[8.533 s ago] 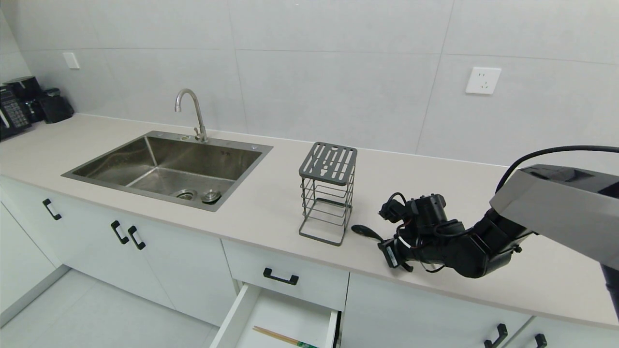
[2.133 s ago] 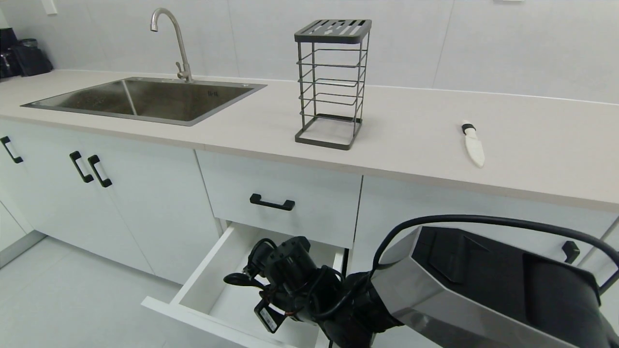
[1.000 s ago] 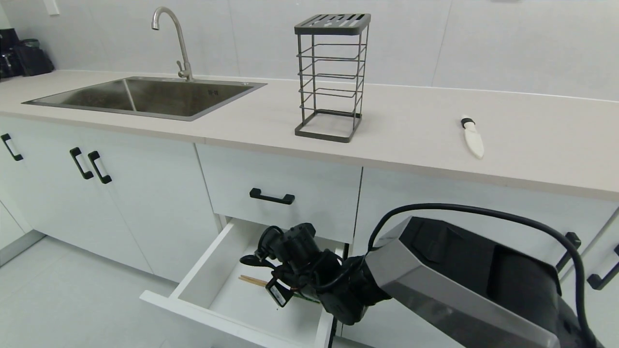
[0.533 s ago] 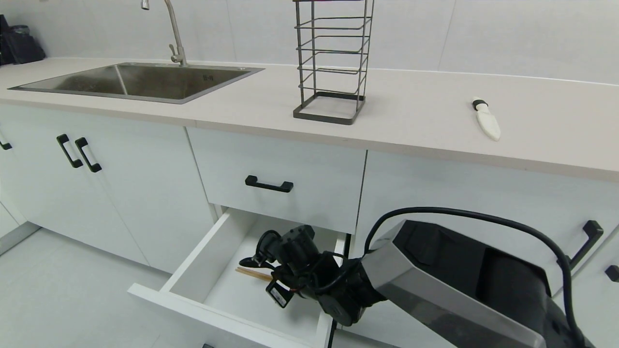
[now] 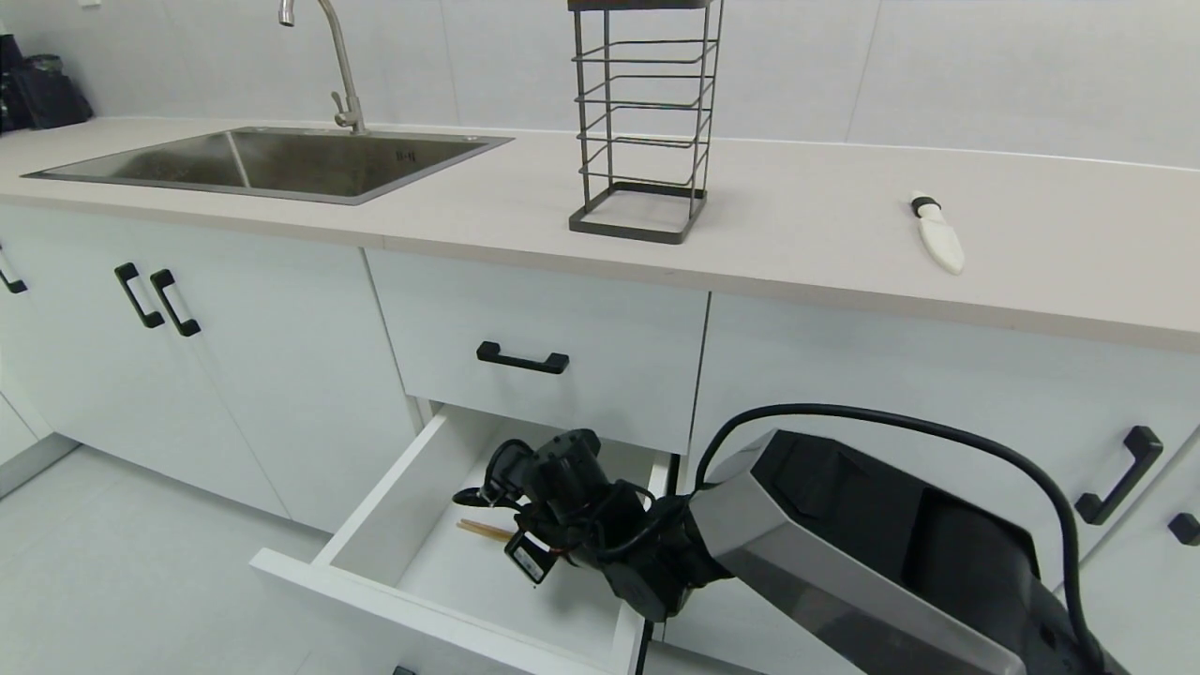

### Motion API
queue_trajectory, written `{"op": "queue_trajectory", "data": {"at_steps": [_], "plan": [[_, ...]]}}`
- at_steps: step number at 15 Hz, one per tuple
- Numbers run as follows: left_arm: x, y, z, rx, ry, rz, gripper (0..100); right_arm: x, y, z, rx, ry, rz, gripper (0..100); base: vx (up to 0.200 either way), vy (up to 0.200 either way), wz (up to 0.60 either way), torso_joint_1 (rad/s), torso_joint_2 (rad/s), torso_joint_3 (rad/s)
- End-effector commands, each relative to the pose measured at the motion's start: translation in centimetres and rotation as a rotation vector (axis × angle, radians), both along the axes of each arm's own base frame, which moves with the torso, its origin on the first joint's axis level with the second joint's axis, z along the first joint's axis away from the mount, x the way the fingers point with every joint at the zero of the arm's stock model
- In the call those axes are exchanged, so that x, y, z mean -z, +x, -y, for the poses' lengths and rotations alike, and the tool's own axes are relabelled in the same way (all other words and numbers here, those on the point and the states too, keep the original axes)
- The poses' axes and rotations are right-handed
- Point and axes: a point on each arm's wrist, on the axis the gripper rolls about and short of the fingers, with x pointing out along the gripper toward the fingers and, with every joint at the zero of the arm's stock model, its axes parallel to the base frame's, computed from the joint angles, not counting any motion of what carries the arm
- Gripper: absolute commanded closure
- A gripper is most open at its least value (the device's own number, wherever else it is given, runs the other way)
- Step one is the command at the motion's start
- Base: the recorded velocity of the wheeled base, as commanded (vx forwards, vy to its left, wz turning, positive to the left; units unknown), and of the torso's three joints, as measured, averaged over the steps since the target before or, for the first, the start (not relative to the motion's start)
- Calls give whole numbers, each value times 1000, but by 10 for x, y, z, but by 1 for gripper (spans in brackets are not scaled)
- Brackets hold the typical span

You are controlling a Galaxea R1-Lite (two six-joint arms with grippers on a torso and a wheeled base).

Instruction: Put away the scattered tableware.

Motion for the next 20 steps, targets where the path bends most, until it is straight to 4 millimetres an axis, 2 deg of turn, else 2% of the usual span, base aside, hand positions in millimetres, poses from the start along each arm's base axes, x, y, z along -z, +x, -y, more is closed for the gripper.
{"op": "queue_trajectory", "data": {"at_steps": [1, 9, 10, 14, 16, 19, 20], "plan": [[0, 0, 0, 0, 0, 0, 0, 6, -2, 0, -1, -10, -14, 100, 0, 0, 0, 0, 0, 0], [0, 0, 0, 0, 0, 0, 0, 8, -10, -4, -102, -39, -19, 100, 0, 0, 0, 0, 0, 0], [0, 0, 0, 0, 0, 0, 0, 9, -10, -4, -102, -42, -25, 0, 0, 0, 0, 0, 0, 0], [0, 0, 0, 0, 0, 0, 0, 10, -13, -3, -101, -46, -32, 0, 0, 0, 0, 0, 0, 0], [0, 0, 0, 0, 0, 0, 0, 3, -17, -7, -111, -34, -22, 0, 0, 0, 0, 0, 0, 0], [0, 0, 0, 0, 0, 0, 0, -81, -18, -6, -101, 111, 85, 0, 0, 0, 0, 0, 0, 0], [0, 0, 0, 0, 0, 0, 0, -96, -23, 1, -94, 141, 102, 0, 0, 0, 0, 0, 0, 0]]}}
